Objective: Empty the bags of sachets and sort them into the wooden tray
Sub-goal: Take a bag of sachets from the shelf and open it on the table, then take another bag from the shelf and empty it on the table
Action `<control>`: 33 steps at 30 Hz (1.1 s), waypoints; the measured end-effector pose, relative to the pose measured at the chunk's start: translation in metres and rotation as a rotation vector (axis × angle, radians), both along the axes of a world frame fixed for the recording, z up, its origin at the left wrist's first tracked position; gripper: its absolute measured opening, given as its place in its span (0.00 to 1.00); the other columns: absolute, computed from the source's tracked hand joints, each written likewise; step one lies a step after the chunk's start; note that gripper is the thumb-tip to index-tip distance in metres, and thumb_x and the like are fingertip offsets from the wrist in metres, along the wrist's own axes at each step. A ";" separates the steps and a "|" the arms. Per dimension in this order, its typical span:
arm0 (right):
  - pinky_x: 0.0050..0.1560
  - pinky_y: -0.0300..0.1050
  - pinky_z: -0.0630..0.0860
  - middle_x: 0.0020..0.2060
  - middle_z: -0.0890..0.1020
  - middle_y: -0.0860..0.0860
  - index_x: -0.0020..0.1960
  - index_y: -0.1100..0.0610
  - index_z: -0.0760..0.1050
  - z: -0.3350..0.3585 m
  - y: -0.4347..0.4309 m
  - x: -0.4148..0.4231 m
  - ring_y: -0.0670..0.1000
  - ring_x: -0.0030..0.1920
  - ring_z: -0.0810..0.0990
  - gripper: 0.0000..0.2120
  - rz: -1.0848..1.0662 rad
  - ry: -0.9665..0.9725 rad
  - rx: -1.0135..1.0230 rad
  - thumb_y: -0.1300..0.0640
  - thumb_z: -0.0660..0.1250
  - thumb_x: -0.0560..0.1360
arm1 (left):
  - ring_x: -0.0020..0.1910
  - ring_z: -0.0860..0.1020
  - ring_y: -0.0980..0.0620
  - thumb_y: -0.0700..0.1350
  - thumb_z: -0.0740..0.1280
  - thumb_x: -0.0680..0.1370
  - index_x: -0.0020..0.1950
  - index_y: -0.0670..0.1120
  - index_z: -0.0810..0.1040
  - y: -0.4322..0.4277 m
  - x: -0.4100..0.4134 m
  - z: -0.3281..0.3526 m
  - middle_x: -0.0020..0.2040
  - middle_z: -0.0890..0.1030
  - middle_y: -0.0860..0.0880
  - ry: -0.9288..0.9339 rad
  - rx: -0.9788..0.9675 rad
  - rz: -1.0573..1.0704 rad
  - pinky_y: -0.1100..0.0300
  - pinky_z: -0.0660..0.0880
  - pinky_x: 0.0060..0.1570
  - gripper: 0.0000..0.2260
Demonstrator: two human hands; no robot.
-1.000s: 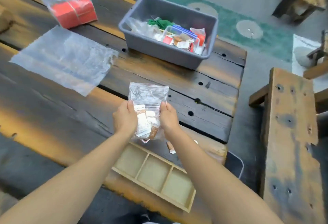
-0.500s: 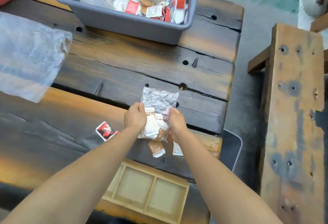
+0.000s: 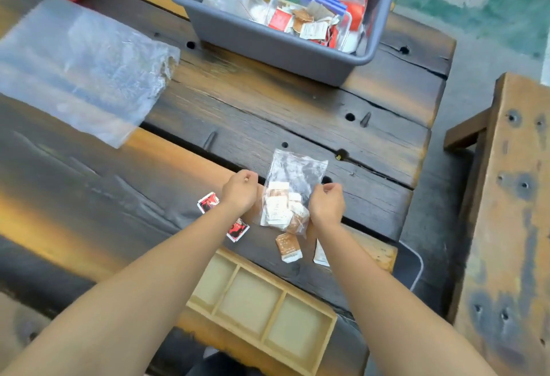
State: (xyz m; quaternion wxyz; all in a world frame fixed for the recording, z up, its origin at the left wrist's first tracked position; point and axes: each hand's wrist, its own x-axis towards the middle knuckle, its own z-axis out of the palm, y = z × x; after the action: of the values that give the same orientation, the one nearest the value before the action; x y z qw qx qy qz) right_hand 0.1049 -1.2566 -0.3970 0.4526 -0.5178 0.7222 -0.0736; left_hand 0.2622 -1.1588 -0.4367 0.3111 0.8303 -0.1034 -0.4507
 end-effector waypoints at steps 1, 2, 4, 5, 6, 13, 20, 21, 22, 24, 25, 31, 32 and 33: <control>0.49 0.50 0.69 0.57 0.74 0.54 0.61 0.57 0.69 0.009 0.005 0.004 0.57 0.54 0.74 0.13 0.056 0.066 -0.050 0.53 0.60 0.79 | 0.55 0.81 0.38 0.58 0.57 0.72 0.40 0.54 0.76 0.009 0.004 0.011 0.54 0.84 0.45 -0.014 -0.012 0.008 0.42 0.77 0.58 0.12; 0.51 0.51 0.69 0.61 0.72 0.56 0.64 0.58 0.67 0.015 0.011 0.009 0.58 0.59 0.72 0.16 0.130 0.123 -0.101 0.53 0.61 0.78 | 0.55 0.81 0.37 0.56 0.58 0.74 0.40 0.53 0.76 0.018 0.006 0.031 0.54 0.84 0.44 -0.036 -0.025 0.016 0.43 0.77 0.57 0.11; 0.56 0.54 0.70 0.65 0.70 0.58 0.66 0.57 0.67 0.027 0.027 0.023 0.60 0.64 0.69 0.19 0.301 0.188 -0.149 0.53 0.61 0.77 | 0.55 0.81 0.38 0.51 0.59 0.78 0.45 0.50 0.79 0.045 0.013 0.061 0.55 0.84 0.42 -0.131 -0.009 0.002 0.49 0.76 0.58 0.11; 0.57 0.54 0.70 0.64 0.70 0.58 0.65 0.57 0.68 0.033 0.037 0.032 0.61 0.64 0.69 0.18 0.394 0.199 -0.159 0.53 0.61 0.77 | 0.56 0.80 0.39 0.49 0.59 0.80 0.49 0.48 0.80 0.063 0.018 0.073 0.56 0.83 0.42 -0.183 0.015 -0.015 0.52 0.75 0.57 0.11; 0.58 0.54 0.71 0.63 0.72 0.59 0.64 0.57 0.70 0.038 0.050 0.041 0.61 0.63 0.71 0.16 0.489 0.189 -0.170 0.54 0.60 0.77 | 0.58 0.79 0.39 0.47 0.59 0.81 0.53 0.47 0.81 0.082 0.023 0.083 0.57 0.83 0.41 -0.242 0.042 -0.027 0.53 0.73 0.57 0.12; 0.52 0.50 0.78 0.45 0.84 0.60 0.49 0.57 0.79 0.080 0.189 0.127 0.61 0.51 0.81 0.14 1.126 0.090 -0.202 0.52 0.58 0.73 | 0.60 0.78 0.39 0.50 0.58 0.82 0.55 0.45 0.80 0.260 0.048 0.133 0.58 0.82 0.41 -0.366 0.215 -0.014 0.53 0.73 0.56 0.14; 0.59 0.50 0.76 0.60 0.80 0.60 0.60 0.57 0.77 0.121 0.355 0.188 0.62 0.61 0.77 0.17 1.723 0.212 -0.267 0.51 0.60 0.76 | 0.50 0.79 0.39 0.52 0.57 0.80 0.44 0.47 0.78 0.442 0.034 0.159 0.53 0.83 0.41 -0.352 0.353 0.177 0.53 0.76 0.50 0.14; 0.60 0.51 0.76 0.61 0.79 0.61 0.60 0.56 0.76 0.124 0.378 0.191 0.62 0.61 0.77 0.17 1.790 0.229 -0.284 0.51 0.59 0.76 | 0.52 0.79 0.39 0.51 0.57 0.80 0.48 0.45 0.80 0.465 0.030 0.160 0.54 0.82 0.41 -0.356 0.385 0.202 0.53 0.76 0.51 0.15; 0.61 0.51 0.76 0.61 0.79 0.60 0.60 0.56 0.76 0.126 0.402 0.193 0.62 0.61 0.77 0.17 1.857 0.238 -0.316 0.51 0.59 0.76 | 0.54 0.80 0.38 0.51 0.58 0.80 0.52 0.45 0.81 0.486 0.025 0.160 0.56 0.82 0.40 -0.356 0.414 0.232 0.53 0.76 0.53 0.15; 0.60 0.50 0.75 0.61 0.79 0.58 0.60 0.56 0.76 0.130 0.448 0.196 0.61 0.61 0.77 0.17 1.974 0.262 -0.385 0.51 0.59 0.77 | 0.58 0.79 0.38 0.51 0.58 0.80 0.55 0.44 0.81 0.527 0.014 0.160 0.59 0.82 0.40 -0.343 0.445 0.308 0.52 0.77 0.57 0.16; 0.59 0.49 0.75 0.61 0.79 0.57 0.60 0.56 0.76 0.133 0.471 0.196 0.61 0.61 0.77 0.16 2.031 0.271 -0.417 0.51 0.58 0.77 | 0.59 0.79 0.38 0.51 0.58 0.80 0.56 0.44 0.81 0.546 0.008 0.161 0.60 0.82 0.41 -0.333 0.454 0.345 0.52 0.76 0.58 0.16; 0.52 0.49 0.75 0.58 0.80 0.59 0.59 0.58 0.76 0.137 0.595 0.184 0.62 0.57 0.78 0.15 2.336 0.235 -0.517 0.53 0.57 0.77 | 0.62 0.79 0.39 0.51 0.58 0.81 0.61 0.43 0.81 0.647 -0.045 0.163 0.63 0.80 0.39 -0.310 0.523 0.597 0.54 0.75 0.57 0.18; 0.51 0.49 0.74 0.58 0.79 0.59 0.59 0.58 0.76 0.138 0.613 0.179 0.62 0.57 0.78 0.15 2.384 0.234 -0.533 0.53 0.57 0.77 | 0.62 0.79 0.39 0.51 0.59 0.80 0.61 0.43 0.81 0.662 -0.056 0.163 0.64 0.80 0.39 -0.302 0.540 0.632 0.54 0.75 0.57 0.18; 0.51 0.50 0.74 0.58 0.79 0.59 0.59 0.58 0.76 0.139 0.631 0.173 0.62 0.58 0.78 0.16 2.429 0.230 -0.550 0.53 0.57 0.77 | 0.62 0.79 0.39 0.51 0.58 0.80 0.61 0.44 0.81 0.677 -0.067 0.163 0.64 0.79 0.40 -0.291 0.552 0.663 0.53 0.75 0.56 0.18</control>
State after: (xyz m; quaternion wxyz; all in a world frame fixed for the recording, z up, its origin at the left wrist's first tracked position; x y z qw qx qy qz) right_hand 0.2780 -0.6257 -0.2578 0.0392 -0.9297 -0.2259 0.2883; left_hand 0.1952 -0.4815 -0.2738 0.1881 0.9251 0.2494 -0.2159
